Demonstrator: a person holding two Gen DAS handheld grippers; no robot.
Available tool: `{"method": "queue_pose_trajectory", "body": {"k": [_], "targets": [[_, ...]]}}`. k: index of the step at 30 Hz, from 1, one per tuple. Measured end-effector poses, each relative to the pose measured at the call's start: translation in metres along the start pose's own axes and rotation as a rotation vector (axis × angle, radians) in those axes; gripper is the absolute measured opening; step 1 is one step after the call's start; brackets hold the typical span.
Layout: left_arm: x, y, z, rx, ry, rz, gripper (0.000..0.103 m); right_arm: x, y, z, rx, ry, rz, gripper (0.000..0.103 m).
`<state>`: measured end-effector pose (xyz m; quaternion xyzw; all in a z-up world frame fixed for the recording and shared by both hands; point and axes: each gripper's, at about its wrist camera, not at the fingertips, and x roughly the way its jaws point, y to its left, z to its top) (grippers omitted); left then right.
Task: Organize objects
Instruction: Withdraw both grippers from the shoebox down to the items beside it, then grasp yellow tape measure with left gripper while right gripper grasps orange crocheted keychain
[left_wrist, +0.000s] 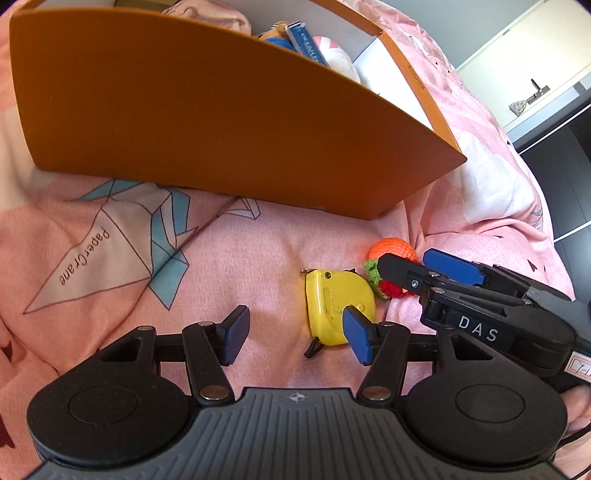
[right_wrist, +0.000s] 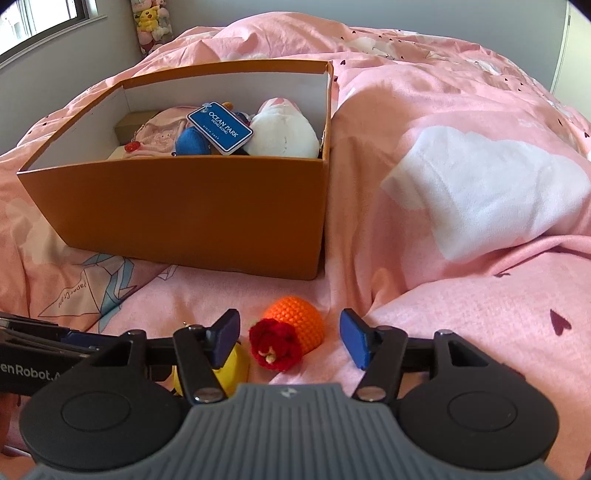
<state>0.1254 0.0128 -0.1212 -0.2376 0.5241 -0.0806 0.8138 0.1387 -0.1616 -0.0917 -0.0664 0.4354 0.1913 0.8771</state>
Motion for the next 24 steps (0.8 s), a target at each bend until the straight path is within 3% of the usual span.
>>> {"method": "queue_pose_trajectory", "body": {"k": [4,11,24], "targets": [[0.004,0.008,0.001,-0.044,0.006,-0.032,0.069,0.007,0.001,-0.002,-0.014,0.024,0.005,0.049],[0.014,0.01,0.001,-0.071,0.03,-0.041,0.073,0.015,0.003,-0.003,-0.021,0.039,0.005,0.051],[0.015,-0.036,0.0,0.132,0.004,-0.008,0.073,0.01,-0.014,-0.002,0.102,0.012,0.04,0.045]]}}
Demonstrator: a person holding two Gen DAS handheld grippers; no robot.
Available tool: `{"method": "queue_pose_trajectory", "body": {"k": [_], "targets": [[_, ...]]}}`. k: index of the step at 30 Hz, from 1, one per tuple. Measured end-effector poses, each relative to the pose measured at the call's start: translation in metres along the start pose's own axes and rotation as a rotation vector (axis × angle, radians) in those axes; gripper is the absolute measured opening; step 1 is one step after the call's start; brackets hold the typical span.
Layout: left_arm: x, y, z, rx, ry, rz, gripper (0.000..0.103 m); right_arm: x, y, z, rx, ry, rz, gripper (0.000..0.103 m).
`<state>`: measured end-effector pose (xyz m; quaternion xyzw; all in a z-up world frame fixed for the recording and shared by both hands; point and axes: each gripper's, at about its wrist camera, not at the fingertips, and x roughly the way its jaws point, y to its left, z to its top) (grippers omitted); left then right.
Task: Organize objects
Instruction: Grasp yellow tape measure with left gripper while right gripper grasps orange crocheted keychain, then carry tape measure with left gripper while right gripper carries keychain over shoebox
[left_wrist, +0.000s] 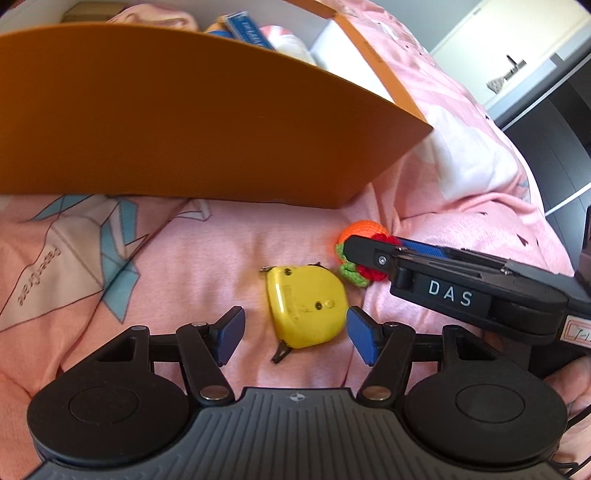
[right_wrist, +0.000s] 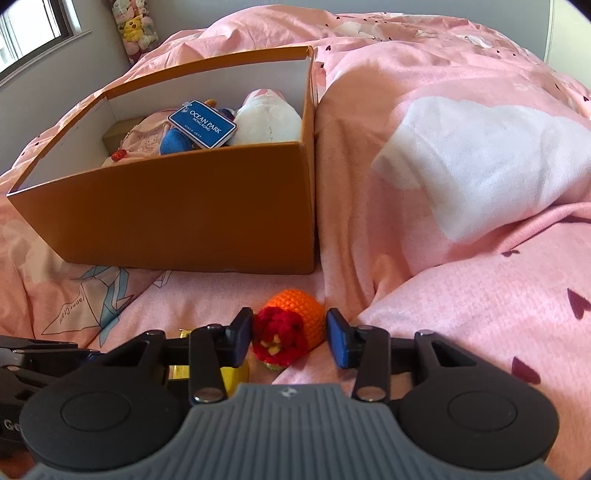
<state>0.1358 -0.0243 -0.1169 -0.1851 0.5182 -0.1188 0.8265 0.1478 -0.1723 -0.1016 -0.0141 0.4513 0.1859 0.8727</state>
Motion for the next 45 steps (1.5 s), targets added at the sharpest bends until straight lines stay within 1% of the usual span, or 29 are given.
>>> {"method": "queue_pose_trajectory", "body": {"k": [4,11,12,14,15,16,24,28,35,41,45], "targets": [[0.008,-0.012,0.004,0.034,0.017,0.019,0.073,-0.008,-0.007,-0.001,0.039,-0.021,0.028,0.045],[0.023,-0.025,0.008,0.07,0.045,0.095,0.072,-0.012,-0.016,-0.001,0.079,-0.031,0.06,0.045],[0.024,-0.025,0.009,0.072,0.048,0.104,0.071,-0.011,-0.015,0.0,0.078,-0.031,0.062,0.045],[0.026,-0.025,0.009,0.071,0.049,0.116,0.064,-0.011,-0.015,0.0,0.077,-0.031,0.064,0.045],[0.026,-0.023,0.009,0.065,0.048,0.122,0.063,-0.011,-0.016,0.0,0.077,-0.031,0.065,0.045],[0.025,-0.021,0.009,0.056,0.046,0.109,0.059,-0.011,-0.016,0.0,0.077,-0.032,0.065,0.045],[0.012,-0.011,0.005,0.021,0.011,0.08,0.058,-0.019,-0.013,-0.001,0.059,-0.05,0.062,0.045],[-0.006,-0.005,0.003,0.009,-0.03,0.073,0.058,-0.031,-0.009,0.001,0.035,-0.085,0.049,0.045],[-0.049,-0.017,0.011,0.032,-0.142,0.036,0.058,-0.067,-0.004,0.012,0.004,-0.186,0.046,0.045],[-0.085,-0.023,0.021,0.029,-0.235,-0.024,0.058,-0.096,0.001,0.033,-0.051,-0.272,0.054,0.045],[-0.107,-0.024,0.034,0.047,-0.3,-0.019,0.058,-0.105,0.008,0.049,-0.127,-0.309,0.051,0.045]]}}
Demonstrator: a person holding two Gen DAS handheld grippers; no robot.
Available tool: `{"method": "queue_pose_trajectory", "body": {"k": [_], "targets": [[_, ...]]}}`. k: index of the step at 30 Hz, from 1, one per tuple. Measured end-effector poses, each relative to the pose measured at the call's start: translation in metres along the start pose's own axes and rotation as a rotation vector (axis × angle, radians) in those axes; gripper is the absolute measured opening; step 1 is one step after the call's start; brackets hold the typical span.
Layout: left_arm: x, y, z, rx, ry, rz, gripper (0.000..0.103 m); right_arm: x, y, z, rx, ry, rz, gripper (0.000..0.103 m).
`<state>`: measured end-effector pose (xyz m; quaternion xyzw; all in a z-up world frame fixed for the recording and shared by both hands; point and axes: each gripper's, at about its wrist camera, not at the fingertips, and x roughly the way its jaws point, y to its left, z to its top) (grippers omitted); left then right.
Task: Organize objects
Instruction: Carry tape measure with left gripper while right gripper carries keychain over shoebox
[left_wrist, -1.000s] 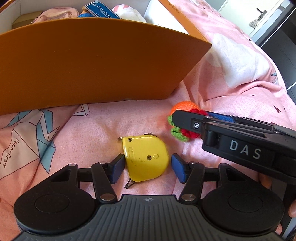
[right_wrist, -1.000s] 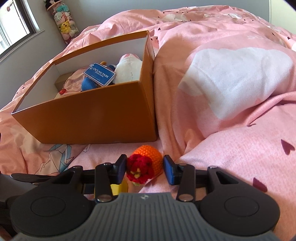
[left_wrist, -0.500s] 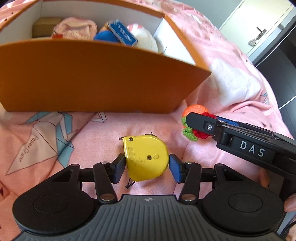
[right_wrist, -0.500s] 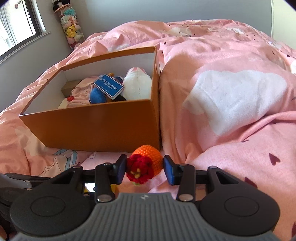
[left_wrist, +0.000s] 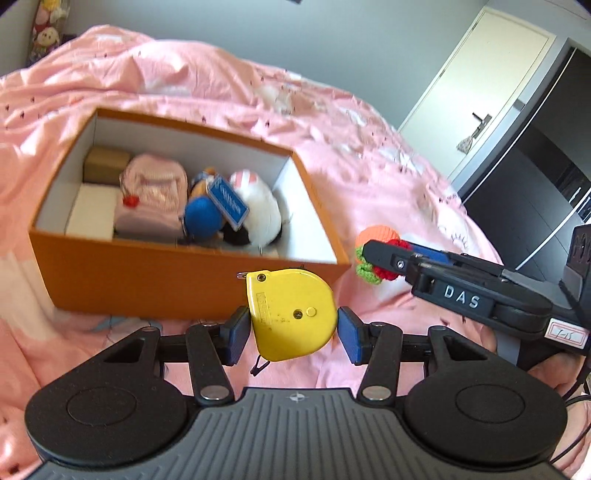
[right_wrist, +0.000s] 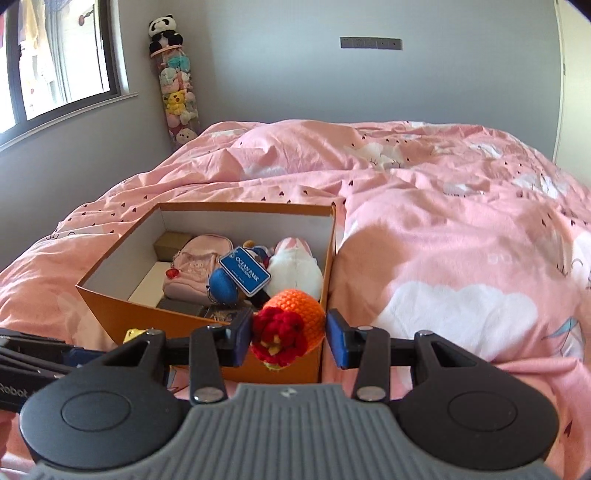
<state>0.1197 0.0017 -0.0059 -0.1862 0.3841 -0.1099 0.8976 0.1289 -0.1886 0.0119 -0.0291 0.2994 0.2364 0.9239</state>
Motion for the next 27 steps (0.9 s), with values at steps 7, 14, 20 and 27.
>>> {"method": "queue_pose_trajectory", "body": {"k": [7,14,20,27], "targets": [[-0.008,0.009,0.031,0.026,-0.041,0.049,0.058,0.008,0.008,0.03,-0.108,-0.028,0.038,0.045],[0.017,0.022,0.055,0.058,0.014,0.052,0.058,0.038,0.019,0.05,-0.26,0.007,0.057,0.045],[0.041,0.03,0.066,0.072,0.08,0.047,0.058,0.075,0.02,0.056,-0.34,0.135,0.09,0.045],[0.065,0.04,0.075,0.106,0.163,0.039,0.058,0.114,0.024,0.056,-0.445,0.279,0.123,0.045]]}}
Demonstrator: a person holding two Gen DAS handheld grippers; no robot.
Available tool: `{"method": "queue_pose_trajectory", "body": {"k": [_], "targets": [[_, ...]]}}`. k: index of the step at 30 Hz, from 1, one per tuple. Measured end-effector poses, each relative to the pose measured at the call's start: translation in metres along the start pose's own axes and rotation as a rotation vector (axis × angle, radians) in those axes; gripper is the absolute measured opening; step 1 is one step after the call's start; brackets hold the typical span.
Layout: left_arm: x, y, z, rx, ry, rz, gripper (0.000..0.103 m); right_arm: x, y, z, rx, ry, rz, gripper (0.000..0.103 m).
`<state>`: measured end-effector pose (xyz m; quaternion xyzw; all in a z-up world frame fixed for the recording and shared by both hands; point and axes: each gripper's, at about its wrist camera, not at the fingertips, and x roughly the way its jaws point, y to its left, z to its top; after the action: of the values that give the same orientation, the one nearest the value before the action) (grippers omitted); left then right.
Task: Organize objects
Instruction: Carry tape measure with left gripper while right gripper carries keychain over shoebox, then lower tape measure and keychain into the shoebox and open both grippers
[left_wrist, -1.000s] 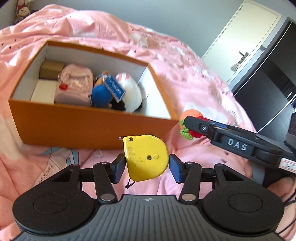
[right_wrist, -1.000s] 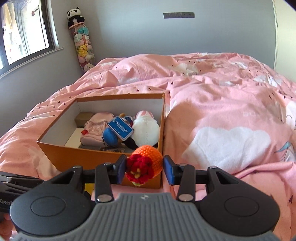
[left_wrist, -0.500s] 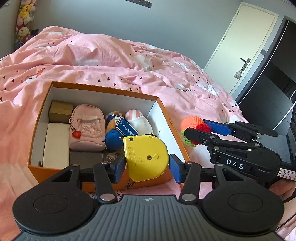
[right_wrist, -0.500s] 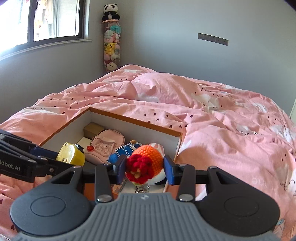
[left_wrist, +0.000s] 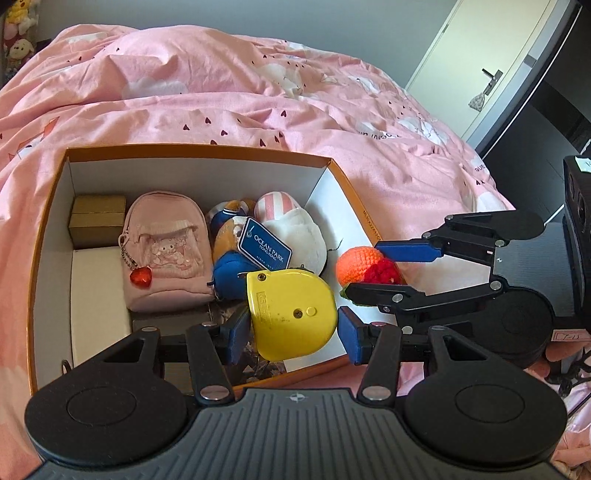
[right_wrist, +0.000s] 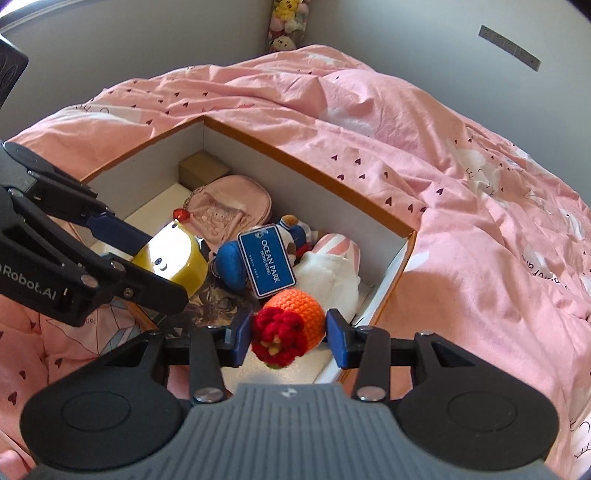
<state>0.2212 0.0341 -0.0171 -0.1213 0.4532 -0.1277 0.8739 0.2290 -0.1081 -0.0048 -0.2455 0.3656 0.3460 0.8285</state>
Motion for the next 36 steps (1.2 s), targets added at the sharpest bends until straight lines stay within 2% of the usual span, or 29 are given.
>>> {"method": "queue_pose_trajectory", "body": {"k": [8,15,21,29,36], "targets": [[0.025,0.006,0.009,0.071,0.103,-0.012,0.058,0.035,-0.001,0.005,-0.133,0.152,0.039,0.045],[0.046,0.006,0.008,0.011,0.143,-0.052,0.058,0.057,-0.012,0.011,-0.106,0.264,0.101,0.046],[0.061,0.012,0.006,-0.068,0.173,-0.065,0.058,0.06,-0.013,0.013,-0.158,0.29,0.117,0.045],[0.072,0.012,0.006,-0.105,0.206,-0.018,0.058,0.057,-0.011,0.013,-0.185,0.293,0.121,0.045],[0.084,0.009,0.002,-0.109,0.248,0.045,0.058,0.049,-0.005,0.012,-0.228,0.275,0.089,0.053]]}}
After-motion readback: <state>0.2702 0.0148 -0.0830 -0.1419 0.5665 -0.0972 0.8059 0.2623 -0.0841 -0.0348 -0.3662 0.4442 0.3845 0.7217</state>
